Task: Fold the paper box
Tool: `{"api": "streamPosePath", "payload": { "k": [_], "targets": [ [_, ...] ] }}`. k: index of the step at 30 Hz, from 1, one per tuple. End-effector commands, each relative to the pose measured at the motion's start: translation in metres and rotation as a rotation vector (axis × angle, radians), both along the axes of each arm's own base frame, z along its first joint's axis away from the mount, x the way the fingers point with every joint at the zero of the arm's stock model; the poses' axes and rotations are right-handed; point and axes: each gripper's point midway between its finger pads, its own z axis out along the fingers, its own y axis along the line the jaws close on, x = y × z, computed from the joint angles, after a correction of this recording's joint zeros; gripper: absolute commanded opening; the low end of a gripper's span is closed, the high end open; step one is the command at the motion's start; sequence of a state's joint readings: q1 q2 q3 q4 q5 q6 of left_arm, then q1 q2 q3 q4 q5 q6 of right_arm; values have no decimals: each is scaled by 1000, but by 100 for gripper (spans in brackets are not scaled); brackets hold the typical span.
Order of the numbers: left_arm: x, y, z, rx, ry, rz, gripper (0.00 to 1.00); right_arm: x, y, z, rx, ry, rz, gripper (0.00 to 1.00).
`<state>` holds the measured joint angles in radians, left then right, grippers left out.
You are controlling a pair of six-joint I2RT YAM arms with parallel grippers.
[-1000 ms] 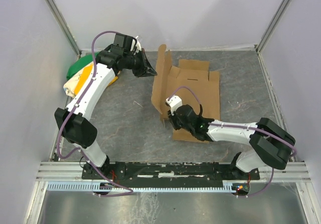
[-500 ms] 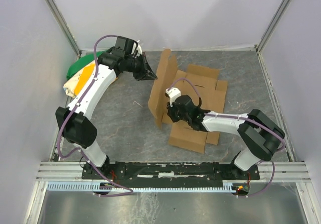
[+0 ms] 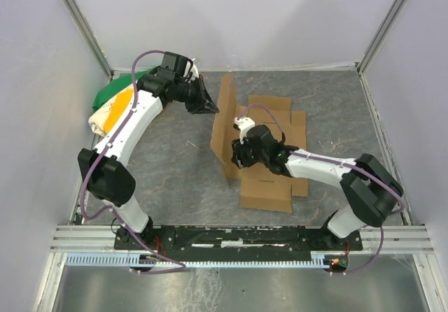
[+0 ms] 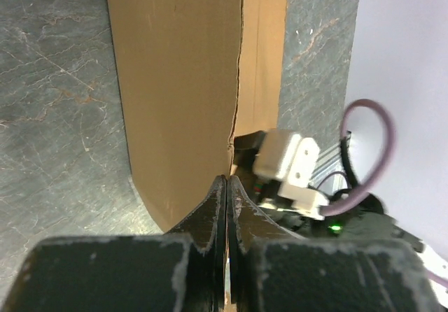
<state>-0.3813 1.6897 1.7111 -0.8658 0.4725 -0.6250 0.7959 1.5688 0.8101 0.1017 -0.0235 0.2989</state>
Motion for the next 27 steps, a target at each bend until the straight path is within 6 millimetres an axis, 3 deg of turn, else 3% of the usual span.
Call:
{"api": "streamPosePath", "payload": {
  "k": [1,7,10,12,14,19,23,27],
  "targets": [
    [-2,1,13,9,-54,-47,3,12,-7,71,52,-26,-38,53],
    [-2,3,16,19,-67,-47,3,41,-54,124,87,-25,-81,54],
    [-3,5,17,28,-74,-45,3,72,-77,115,7,71,-132,55],
    [-4,6,19,32,-82,-43,3,98,-72,120,33,148,-127,54],
    [-5,7,21,34,-85,-46,3,117,-59,108,62,226,-109,54],
    [-7,11,21,49,-87,-46,3,158,-33,101,94,195,-50,56],
    [-6,11,18,54,-81,-44,3,182,-29,82,43,248,-61,57],
    [-5,11,20,54,-89,-40,3,211,-32,76,50,215,-186,50]
  ]
}}
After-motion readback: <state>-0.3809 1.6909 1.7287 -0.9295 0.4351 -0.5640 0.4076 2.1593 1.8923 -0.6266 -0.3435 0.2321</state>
